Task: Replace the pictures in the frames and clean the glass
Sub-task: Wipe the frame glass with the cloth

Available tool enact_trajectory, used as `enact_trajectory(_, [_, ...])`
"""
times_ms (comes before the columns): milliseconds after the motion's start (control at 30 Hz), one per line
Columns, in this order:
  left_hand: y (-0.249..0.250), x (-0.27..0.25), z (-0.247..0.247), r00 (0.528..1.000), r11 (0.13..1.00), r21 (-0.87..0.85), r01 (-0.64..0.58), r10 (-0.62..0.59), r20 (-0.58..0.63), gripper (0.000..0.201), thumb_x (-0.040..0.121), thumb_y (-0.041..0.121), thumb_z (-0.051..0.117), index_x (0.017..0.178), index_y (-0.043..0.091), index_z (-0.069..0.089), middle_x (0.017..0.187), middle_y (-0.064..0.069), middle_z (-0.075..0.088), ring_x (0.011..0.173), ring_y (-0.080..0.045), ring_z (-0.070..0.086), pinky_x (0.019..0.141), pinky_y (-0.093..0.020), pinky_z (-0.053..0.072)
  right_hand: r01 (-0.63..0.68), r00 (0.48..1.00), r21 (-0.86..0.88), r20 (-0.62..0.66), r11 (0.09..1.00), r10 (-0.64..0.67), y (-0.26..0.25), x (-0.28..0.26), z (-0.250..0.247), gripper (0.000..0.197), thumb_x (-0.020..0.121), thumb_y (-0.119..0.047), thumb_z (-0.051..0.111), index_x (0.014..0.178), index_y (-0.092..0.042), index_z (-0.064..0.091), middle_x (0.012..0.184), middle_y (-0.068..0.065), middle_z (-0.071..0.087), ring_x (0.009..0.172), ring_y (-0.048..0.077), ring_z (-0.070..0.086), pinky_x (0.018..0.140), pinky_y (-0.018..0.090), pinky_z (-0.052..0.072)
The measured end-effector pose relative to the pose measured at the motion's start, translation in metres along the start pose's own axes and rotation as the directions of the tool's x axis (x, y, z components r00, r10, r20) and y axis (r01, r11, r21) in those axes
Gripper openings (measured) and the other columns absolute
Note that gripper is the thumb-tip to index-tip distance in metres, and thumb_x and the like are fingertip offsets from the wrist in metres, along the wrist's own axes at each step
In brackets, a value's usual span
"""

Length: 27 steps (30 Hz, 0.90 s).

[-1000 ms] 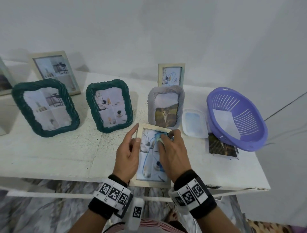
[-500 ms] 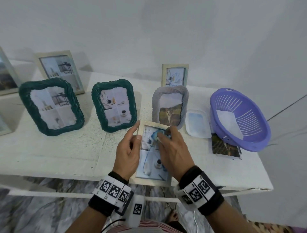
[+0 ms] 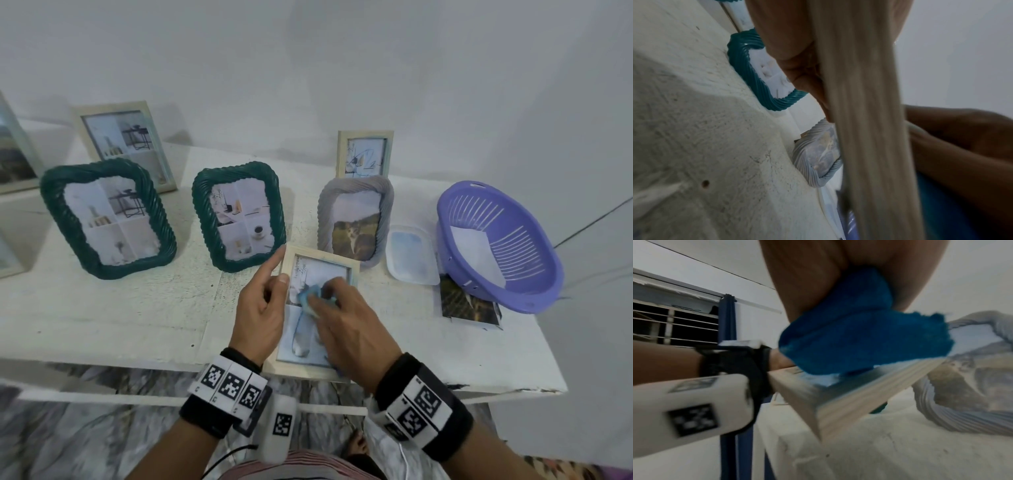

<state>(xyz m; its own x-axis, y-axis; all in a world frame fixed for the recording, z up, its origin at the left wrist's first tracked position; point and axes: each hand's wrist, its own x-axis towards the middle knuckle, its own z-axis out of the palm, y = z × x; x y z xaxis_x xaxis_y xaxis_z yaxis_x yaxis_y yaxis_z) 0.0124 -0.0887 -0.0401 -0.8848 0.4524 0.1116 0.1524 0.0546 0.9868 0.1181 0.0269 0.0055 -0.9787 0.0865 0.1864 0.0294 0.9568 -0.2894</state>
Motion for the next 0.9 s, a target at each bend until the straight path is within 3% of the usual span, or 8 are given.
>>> enact_trajectory(133, [-0.001,-0.002,-0.002,1.000,1.000,-0.010,0.024,-0.024,0.003,0.043,0.103,0.012,0.046,0.144,0.024,0.046,0.053,0.013,0.029,0.049,-0.003,0.027,0.050,-0.013,0.028,0.126,0.979,0.016,0.159,0.992,-0.127,0.004,-0.013,-0.003,0.028,0.083,-0.005,0.066,0.112,-0.007,0.065,0.104,0.012,0.053,0.078,0.025,0.054,0.063,0.031,0.050])
enact_trajectory(267, [-0.002,0.000,0.002,1.000,1.000,-0.016,0.021,-0.021,0.012,0.043,0.103,0.013,0.046,0.145,0.023,0.046,0.051,0.013,0.027,0.048,-0.004,0.025,0.049,-0.012,0.025,-0.046,0.998,-0.077,0.030,0.996,0.048,0.028,0.012,-0.004,0.032,0.071,-0.001,0.074,0.101,-0.006,0.065,0.102,0.013,0.051,0.077,0.028,0.052,0.061,0.036,0.054])
enact_trajectory(333, [0.000,0.003,0.003,1.000,1.000,-0.019,0.022,-0.021,0.011,0.042,0.103,0.013,0.047,0.144,0.023,0.047,0.052,0.013,0.027,0.048,-0.004,0.025,0.048,-0.012,0.026,-0.057,0.998,-0.061,0.027,0.997,0.059,0.022,0.018,-0.002,0.029,0.068,-0.001,0.074,0.095,-0.004,0.064,0.100,0.013,0.050,0.075,0.027,0.051,0.064,0.036,0.052])
enact_trajectory(467, [-0.005,0.009,-0.001,0.998,0.998,-0.027,0.054,-0.054,0.025,0.043,0.103,0.014,0.047,0.144,0.028,0.047,0.060,0.001,0.034,0.051,-0.007,0.030,0.049,-0.018,0.030,0.129,0.976,0.000,0.177,0.992,-0.127,-0.005,-0.002,-0.001,0.021,0.091,-0.010,0.050,0.107,-0.006,0.062,0.102,0.009,0.049,0.076,0.021,0.050,0.068,0.028,0.051])
enact_trajectory(567, [-0.011,0.012,-0.002,0.997,0.996,-0.032,0.081,-0.081,0.014,0.042,0.103,0.019,0.047,0.143,0.033,0.049,0.071,-0.010,0.047,0.059,-0.018,0.038,0.056,-0.028,0.036,0.251,0.930,0.016,0.275,0.968,-0.245,-0.001,-0.017,-0.004,0.024,0.091,-0.014,0.051,0.111,-0.011,0.063,0.105,0.009,0.050,0.081,0.022,0.052,0.068,0.029,0.051])
enact_trajectory(667, [-0.008,0.011,0.001,0.998,0.998,-0.022,0.062,-0.062,-0.002,0.042,0.103,0.016,0.047,0.144,0.029,0.048,0.067,-0.008,0.038,0.052,-0.007,0.028,0.050,-0.018,0.030,0.166,0.962,-0.044,0.226,0.985,-0.152,0.018,-0.009,-0.010,0.025,0.088,-0.015,0.061,0.112,-0.012,0.063,0.107,0.009,0.051,0.085,0.021,0.052,0.068,0.028,0.056])
enact_trajectory(767, [-0.002,0.009,0.007,0.999,0.999,-0.019,0.035,-0.035,-0.008,0.042,0.103,0.013,0.047,0.144,0.024,0.048,0.064,-0.006,0.029,0.049,-0.004,0.023,0.047,-0.014,0.026,0.013,0.997,-0.098,0.079,0.995,-0.005,0.026,0.010,-0.013,0.026,0.074,-0.004,0.069,0.099,-0.006,0.066,0.098,0.012,0.051,0.074,0.025,0.052,0.060,0.032,0.053])
enact_trajectory(900, [-0.005,0.014,0.006,0.996,0.996,-0.042,0.084,-0.083,0.012,0.042,0.103,0.021,0.048,0.143,0.031,0.049,0.069,-0.009,0.041,0.055,-0.013,0.033,0.053,-0.024,0.035,0.142,0.974,-0.020,0.184,0.990,-0.136,0.003,0.000,-0.007,0.018,0.093,-0.011,0.052,0.108,-0.009,0.062,0.103,0.007,0.049,0.078,0.019,0.050,0.068,0.029,0.053])
